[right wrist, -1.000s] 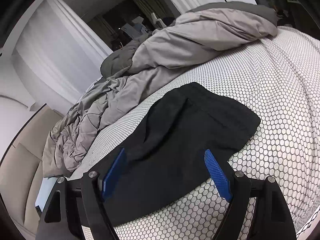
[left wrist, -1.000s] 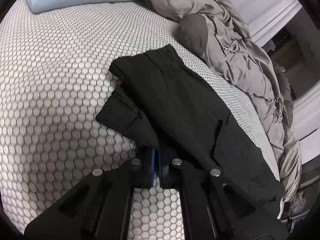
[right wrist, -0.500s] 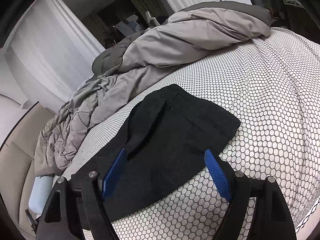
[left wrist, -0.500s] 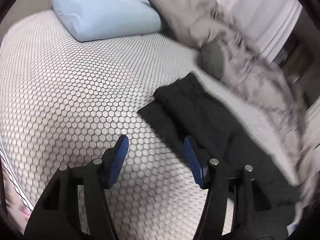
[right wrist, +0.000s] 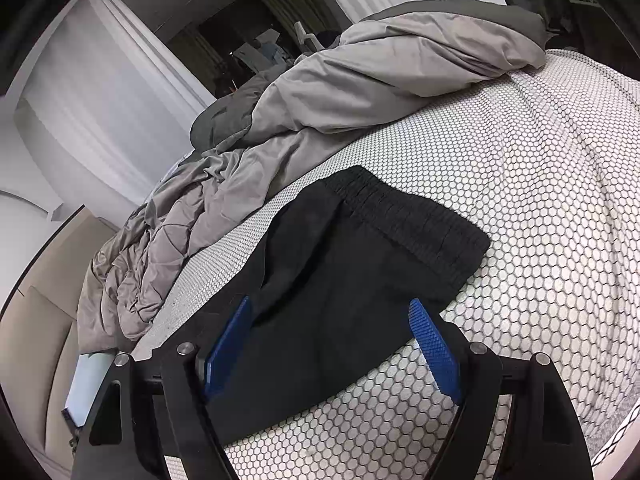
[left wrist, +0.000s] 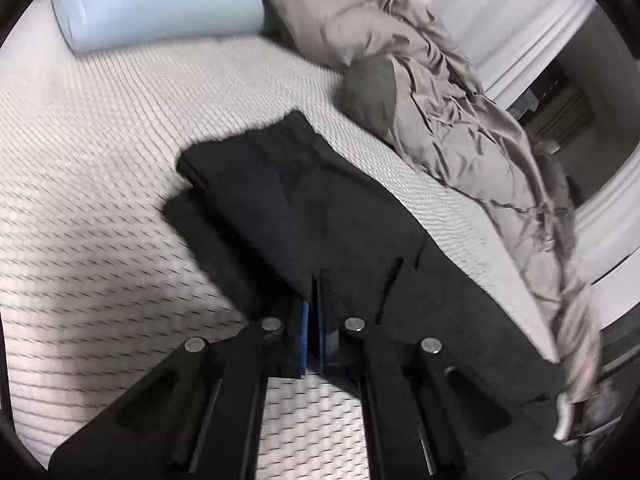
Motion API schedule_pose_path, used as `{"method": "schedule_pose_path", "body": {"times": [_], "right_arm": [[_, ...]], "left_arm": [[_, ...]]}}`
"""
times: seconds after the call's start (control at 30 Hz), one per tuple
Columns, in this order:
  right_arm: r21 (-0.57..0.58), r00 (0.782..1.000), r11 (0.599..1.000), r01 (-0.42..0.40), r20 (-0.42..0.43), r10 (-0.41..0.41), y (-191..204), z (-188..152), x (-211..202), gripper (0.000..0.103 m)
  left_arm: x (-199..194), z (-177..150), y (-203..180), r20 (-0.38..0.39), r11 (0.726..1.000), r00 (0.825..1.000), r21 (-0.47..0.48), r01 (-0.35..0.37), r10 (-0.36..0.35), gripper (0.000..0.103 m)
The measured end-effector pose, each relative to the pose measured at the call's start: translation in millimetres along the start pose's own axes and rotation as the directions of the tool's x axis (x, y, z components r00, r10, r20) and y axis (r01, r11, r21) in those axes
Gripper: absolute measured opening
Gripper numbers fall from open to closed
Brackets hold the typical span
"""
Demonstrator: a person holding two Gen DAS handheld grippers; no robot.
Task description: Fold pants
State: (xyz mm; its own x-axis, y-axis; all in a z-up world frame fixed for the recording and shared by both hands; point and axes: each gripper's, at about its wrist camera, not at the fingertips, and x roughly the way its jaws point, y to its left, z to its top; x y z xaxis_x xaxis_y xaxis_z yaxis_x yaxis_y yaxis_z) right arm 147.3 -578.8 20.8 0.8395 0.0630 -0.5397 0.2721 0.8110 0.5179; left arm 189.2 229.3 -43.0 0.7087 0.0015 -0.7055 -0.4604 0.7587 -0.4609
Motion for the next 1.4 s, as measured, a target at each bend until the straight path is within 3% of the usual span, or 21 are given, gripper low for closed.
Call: {"method": "schedule_pose_path", "body": {"times": [0.07,0.1,0.17,0.2,0.27,0.3,0.37,0.5,0.53,0.57,0.67,0.77,0.87,0.93,0.97,1.0,1.03,1.23,1.3,1.37,1.4], "right_arm": [[0.009,1.000,1.000,0.001,0.002,-0.001,-6,1,-2,0.082],[0.014,1.000,1.000,0.002,-0.002,-0.002,-8,1,-2,0.082],[0.024,1.000,1.000,-0.004,-0.010,0.004,-12,1,-3,0.082],[0.027,1.000,1.000,-0.007,-0.011,0.008,-14,1,-5,0.082],[0.029,1.000,0.999,-0.015,-0.010,0.015,-17,1,-10,0.082],[0.029,1.000,0.999,-0.017,-0.015,0.017,-18,1,-12,0.082],[0.040,0.999,0.999,-0.037,-0.033,0.038,-24,0,-13,0.082],[0.104,0.991,0.991,-0.083,-0.099,0.094,-35,0,-3,0.082],[0.128,0.989,0.988,-0.083,-0.113,0.097,-40,-1,1,0.082],[0.147,0.987,0.986,-0.079,-0.128,0.098,-43,-2,4,0.082],[0.184,0.978,0.981,-0.060,-0.186,0.094,-54,-5,15,0.082],[0.215,0.975,0.975,-0.059,-0.195,0.102,-63,-3,35,0.082],[0.287,0.979,0.954,-0.087,-0.151,0.135,-74,8,66,0.078],[0.291,0.989,0.955,-0.056,-0.116,0.093,-80,17,78,0.030],[0.296,0.989,0.953,-0.059,-0.113,0.096,-82,18,79,0.028],[0.304,0.990,0.949,-0.082,-0.088,0.113,-83,17,75,0.017],[0.295,0.990,0.951,-0.091,-0.075,0.118,-82,16,68,0.013],[0.235,0.990,0.966,-0.110,-0.057,0.127,-77,-10,1,0.011],[0.224,0.991,0.970,-0.096,-0.069,0.114,-85,-28,-20,0.011],[0.200,0.994,0.978,-0.051,-0.088,0.070,-91,-47,-33,0.015],[0.168,0.994,0.986,0.006,-0.109,0.013,-90,-52,-35,0.027]], "left_arm": [[15,4,3,-0.028,0.995,0.995,0.003,-0.097,0.097,0.009],[20,3,10,-0.064,0.993,0.991,-0.017,-0.115,0.113,0.011],[14,0,17,-0.063,0.996,0.996,-0.052,-0.067,0.064,0.020],[3,-3,21,-0.058,0.998,0.998,-0.059,-0.039,0.035,0.028],[-18,-12,28,-0.037,0.996,0.999,-0.091,0.005,-0.009,0.068],[-25,-16,33,-0.031,0.992,0.999,-0.117,0.038,-0.042,0.072],[-19,-18,31,-0.083,0.986,0.989,-0.128,0.109,-0.120,0.072],[10,-18,19,-0.133,0.985,0.984,-0.143,0.098,-0.117,0.071],[12,-19,16,-0.121,0.984,0.986,-0.144,0.101,-0.118,0.063],[17,-16,12,-0.116,0.983,0.985,-0.143,0.112,-0.129,0.047],[44,-7,-3,-0.123,0.986,0.987,-0.143,0.089,-0.107,0.022],[65,2,-11,-0.106,0.987,0.990,-0.141,0.074,-0.089,0.008],[79,13,-21,-0.086,0.992,0.993,-0.104,0.075,-0.084,0.002],[71,14,-22,-0.074,0.992,0.993,-0.093,0.088,-0.095,0.002],[63,13,-20,-0.067,0.992,0.993,-0.083,0.092,-0.098,0.001],[55,12,-20,-0.061,0.992,0.993,-0.071,0.101,-0.105,0.001],[46,9,-19,-0.053,0.994,0.993,-0.050,0.102,-0.104,0.001],[-32,-26,21,-0.019,0.994,0.994,-0.004,0.111,-0.111,0.001],[-46,-44,36,-0.031,0.997,0.997,0.024,0.072,-0.072,0.005],[-51,-54,45,-0.040,0.998,0.998,0.040,0.049,-0.047,0.014],[-57,-54,51,-0.036,0.999,0.999,0.036,0.034,-0.032,0.017]]}}
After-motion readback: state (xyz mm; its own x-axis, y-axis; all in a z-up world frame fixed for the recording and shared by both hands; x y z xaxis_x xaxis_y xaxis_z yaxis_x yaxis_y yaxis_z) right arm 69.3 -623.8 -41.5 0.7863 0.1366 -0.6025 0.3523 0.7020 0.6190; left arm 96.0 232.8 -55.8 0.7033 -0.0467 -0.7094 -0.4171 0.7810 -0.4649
